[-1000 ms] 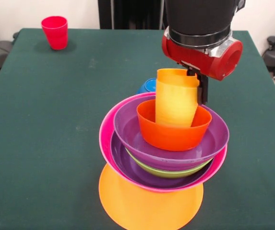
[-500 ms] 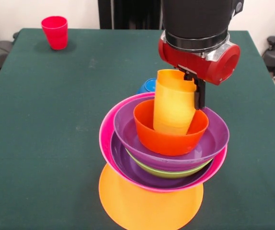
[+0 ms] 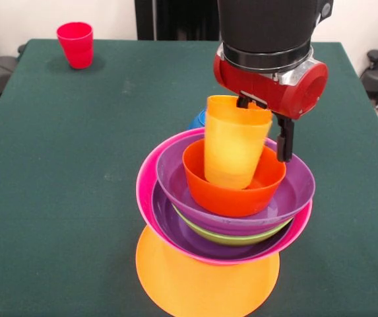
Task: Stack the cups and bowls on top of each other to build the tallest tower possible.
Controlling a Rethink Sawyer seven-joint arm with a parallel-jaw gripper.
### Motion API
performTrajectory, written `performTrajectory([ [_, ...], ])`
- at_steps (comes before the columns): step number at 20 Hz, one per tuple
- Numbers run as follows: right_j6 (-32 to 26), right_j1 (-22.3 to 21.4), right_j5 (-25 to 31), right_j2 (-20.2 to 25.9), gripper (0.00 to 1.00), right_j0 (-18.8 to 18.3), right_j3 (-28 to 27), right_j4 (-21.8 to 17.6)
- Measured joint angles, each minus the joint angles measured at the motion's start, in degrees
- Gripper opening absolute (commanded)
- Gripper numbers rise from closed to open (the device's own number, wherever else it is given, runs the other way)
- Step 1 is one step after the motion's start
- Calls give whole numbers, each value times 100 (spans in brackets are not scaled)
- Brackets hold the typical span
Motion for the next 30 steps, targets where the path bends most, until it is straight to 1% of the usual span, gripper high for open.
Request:
performTrajectory([
  [8,0,-3,0,1,100,-4,1,-45],
  [15,0,-112,-1,1,100,-68,22,-50],
  [19,0,-294,1,1,100,-146,146,-50],
  [30,0,-1230,0,17,100,-467,1009,-25],
])
